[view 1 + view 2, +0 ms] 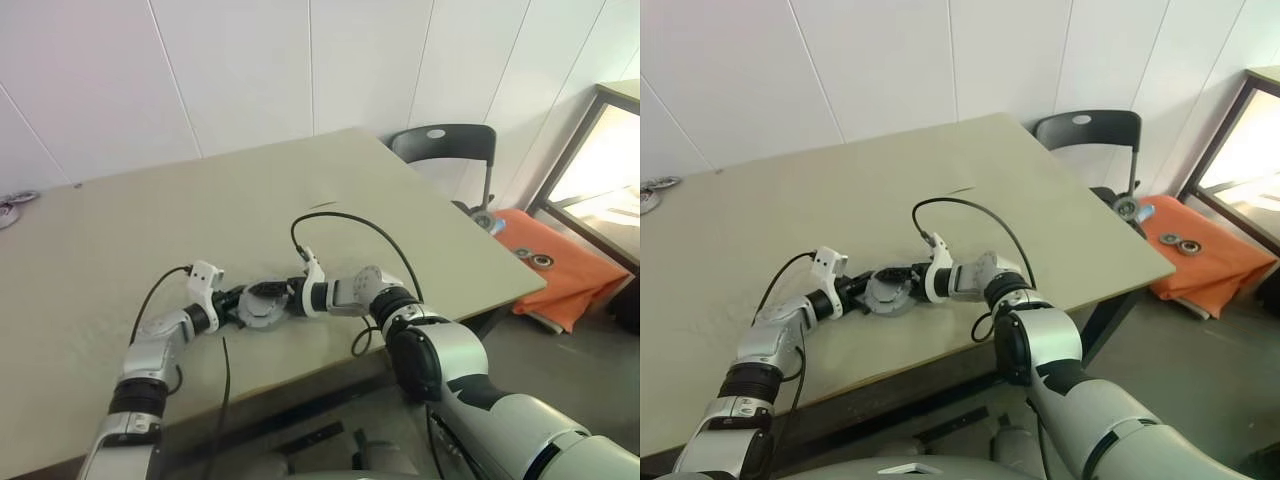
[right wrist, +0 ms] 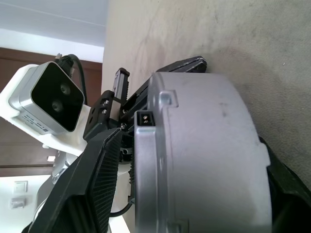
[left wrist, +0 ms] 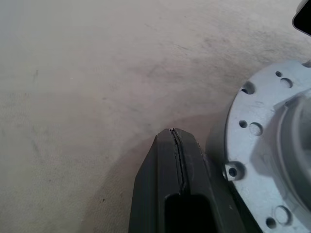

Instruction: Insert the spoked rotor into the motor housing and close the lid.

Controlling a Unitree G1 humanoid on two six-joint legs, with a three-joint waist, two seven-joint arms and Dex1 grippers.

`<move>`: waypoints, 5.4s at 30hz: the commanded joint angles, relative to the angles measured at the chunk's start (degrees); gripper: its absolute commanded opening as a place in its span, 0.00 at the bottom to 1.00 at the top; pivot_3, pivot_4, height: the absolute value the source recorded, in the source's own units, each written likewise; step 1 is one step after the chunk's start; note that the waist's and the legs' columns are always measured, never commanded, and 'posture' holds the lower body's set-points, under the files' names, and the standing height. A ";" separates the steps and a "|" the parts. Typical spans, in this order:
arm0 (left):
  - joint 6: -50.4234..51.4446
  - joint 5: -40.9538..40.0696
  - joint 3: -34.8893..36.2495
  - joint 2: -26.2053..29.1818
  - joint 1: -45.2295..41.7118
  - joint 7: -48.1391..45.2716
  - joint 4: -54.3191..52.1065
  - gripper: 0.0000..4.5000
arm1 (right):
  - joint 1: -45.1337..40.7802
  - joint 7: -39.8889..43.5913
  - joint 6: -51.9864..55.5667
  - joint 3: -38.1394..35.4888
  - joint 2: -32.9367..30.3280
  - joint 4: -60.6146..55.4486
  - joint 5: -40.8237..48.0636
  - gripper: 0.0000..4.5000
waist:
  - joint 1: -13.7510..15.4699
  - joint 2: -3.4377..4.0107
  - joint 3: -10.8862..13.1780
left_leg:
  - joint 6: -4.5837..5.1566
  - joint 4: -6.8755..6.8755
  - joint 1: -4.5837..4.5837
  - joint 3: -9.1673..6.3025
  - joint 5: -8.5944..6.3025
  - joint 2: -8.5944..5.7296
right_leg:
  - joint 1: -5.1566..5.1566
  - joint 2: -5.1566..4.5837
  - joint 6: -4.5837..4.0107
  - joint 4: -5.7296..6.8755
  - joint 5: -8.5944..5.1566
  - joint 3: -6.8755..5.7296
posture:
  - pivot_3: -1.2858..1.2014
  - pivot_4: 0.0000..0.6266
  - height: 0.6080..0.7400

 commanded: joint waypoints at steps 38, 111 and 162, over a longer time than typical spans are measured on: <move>10.60 -9.42 6.63 8.53 11.84 0.93 -26.66 0.00 | 0.54 5.84 2.85 6.33 5.73 1.22 -4.95 0.52 | -0.06 0.33 0.16 | 0.01 -0.21 -0.35 0.01 -0.01 0.01 | -0.26 -0.02 -0.13 -0.17 0.05 0.03 | 0.52 0.00 1.00; 2.79 -17.88 19.25 15.13 33.94 -6.93 -47.31 0.56 | -11.93 19.13 22.46 -1.52 -2.00 -3.46 1.17 0.52 | -0.18 -0.25 0.19 | 0.02 0.11 -1.78 0.22 -0.02 -0.01 | -1.69 -0.02 -0.22 0.14 0.14 0.31 | 0.52 0.00 1.00; 34.79 -85.54 18.49 8.05 33.16 30.30 -41.74 0.56 | -9.24 15.15 17.69 -1.61 -2.03 -2.35 -2.24 0.52 | -1.53 -0.40 0.16 | 0.07 1.04 -1.24 0.17 -0.04 -0.03 | -1.20 0.10 -0.19 1.08 0.25 0.40 | 0.52 0.00 1.00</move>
